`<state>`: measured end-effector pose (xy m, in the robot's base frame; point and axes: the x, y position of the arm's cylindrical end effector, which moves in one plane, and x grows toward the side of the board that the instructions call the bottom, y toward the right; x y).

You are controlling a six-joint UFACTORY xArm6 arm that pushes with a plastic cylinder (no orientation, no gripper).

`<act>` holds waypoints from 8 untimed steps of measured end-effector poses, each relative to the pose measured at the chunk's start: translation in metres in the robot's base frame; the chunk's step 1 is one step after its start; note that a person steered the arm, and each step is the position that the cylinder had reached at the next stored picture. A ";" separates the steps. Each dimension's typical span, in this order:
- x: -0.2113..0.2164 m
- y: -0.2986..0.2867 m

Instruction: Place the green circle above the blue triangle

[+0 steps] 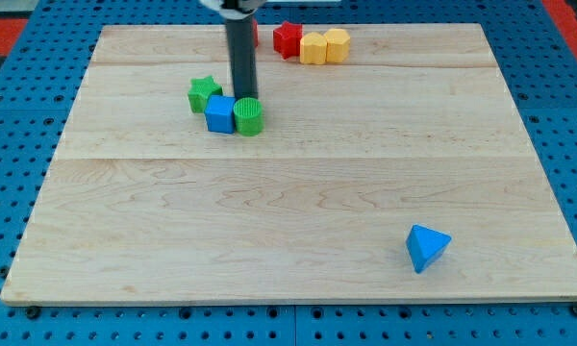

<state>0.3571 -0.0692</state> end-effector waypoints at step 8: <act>0.124 0.132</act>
<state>0.4810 0.0629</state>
